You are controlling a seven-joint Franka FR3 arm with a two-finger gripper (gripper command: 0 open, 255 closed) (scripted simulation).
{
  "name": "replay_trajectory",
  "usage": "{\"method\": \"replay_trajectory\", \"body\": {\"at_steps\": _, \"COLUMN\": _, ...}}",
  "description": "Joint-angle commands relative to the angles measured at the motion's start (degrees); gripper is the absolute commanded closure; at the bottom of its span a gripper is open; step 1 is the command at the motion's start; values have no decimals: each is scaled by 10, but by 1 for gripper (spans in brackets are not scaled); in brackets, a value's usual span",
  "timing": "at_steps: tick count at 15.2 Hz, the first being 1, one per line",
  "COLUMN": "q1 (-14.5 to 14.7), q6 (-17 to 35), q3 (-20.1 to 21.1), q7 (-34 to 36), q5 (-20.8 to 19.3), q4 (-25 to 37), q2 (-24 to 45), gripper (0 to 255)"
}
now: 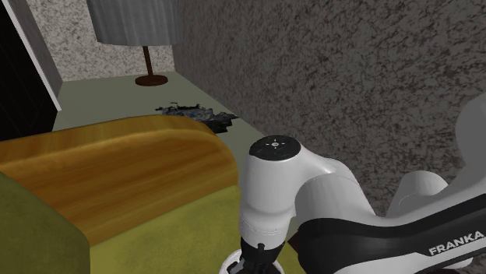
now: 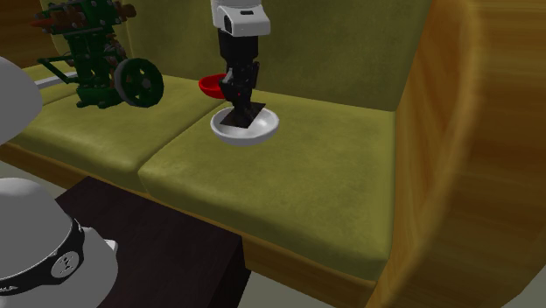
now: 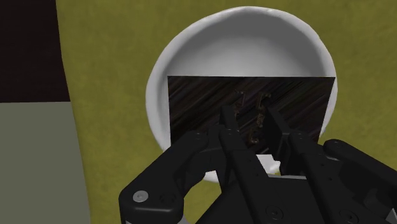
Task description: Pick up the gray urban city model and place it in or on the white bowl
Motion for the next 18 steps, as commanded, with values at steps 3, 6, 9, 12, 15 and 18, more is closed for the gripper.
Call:
{"method": "replay_trajectory", "body": {"at_steps": 3, "q1": -3, "q6": 19, "q3": 7, "q7": 1, "q5": -1, "q4": -6, "q2": 12, "gripper": 255}}
{"method": "replay_trajectory", "body": {"at_steps": 6, "q1": -3, "q6": 19, "q3": 7, "q7": 1, "q5": -1, "q4": -6, "q2": 12, "gripper": 255}}
{"method": "replay_trajectory", "body": {"at_steps": 9, "q1": -3, "q6": 19, "q3": 7, "q7": 1, "q5": -1, "q4": -6, "q2": 12, "gripper": 255}}
{"method": "replay_trajectory", "body": {"at_steps": 12, "q1": -3, "q6": 19, "q3": 7, "q7": 1, "q5": -1, "q4": -6, "q2": 12, "gripper": 0}}
{"method": "replay_trajectory", "body": {"at_steps": 15, "q1": -3, "q6": 19, "q3": 7, "q7": 1, "q5": -1, "q4": -6, "q2": 12, "gripper": 0}}
{"method": "replay_trajectory", "body": {"at_steps": 18, "q1": 3, "q6": -52, "q3": -22, "q7": -4, "q5": -4, "q4": 24, "q2": -28, "gripper": 0}}
